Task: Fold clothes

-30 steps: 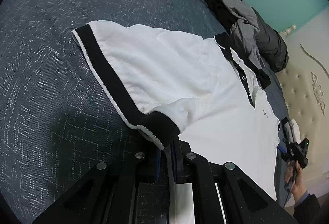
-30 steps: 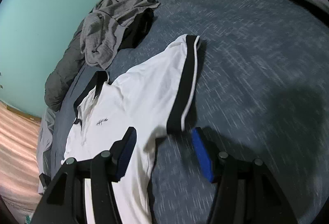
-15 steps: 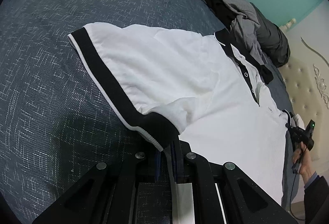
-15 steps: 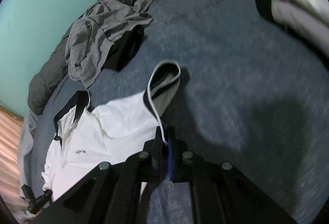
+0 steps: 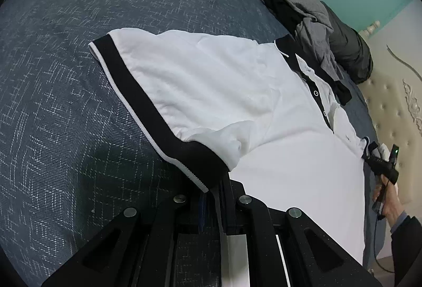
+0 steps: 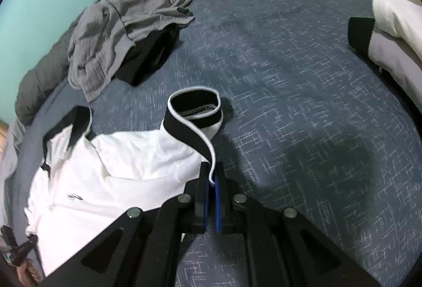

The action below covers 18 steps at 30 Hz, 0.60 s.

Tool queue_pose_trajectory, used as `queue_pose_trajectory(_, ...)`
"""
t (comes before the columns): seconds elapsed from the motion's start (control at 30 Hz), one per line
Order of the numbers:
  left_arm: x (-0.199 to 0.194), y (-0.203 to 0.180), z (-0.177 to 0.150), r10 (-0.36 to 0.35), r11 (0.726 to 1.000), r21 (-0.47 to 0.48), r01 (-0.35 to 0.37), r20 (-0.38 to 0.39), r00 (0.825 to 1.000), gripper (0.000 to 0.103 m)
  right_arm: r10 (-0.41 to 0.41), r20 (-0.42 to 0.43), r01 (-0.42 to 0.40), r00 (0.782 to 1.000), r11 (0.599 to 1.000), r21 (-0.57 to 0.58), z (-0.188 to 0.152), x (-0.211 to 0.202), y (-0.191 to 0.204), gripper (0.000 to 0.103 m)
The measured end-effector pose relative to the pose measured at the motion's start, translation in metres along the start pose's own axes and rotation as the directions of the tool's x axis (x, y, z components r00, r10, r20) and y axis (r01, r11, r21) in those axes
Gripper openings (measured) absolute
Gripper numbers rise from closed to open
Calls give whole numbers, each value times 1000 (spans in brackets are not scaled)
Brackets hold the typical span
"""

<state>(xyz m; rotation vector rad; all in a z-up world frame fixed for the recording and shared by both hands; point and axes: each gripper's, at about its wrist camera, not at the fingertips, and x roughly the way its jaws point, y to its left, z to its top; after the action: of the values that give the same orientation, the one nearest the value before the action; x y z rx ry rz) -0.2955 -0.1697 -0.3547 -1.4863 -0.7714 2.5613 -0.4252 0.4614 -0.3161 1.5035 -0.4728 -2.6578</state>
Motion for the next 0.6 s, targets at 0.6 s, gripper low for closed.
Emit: queue_pose_trajectory(0.6,-16,5,-3,-15,999,-45,15,-5,1000,26,129,43,-135,991,975,177,-44,-32,-32,3)
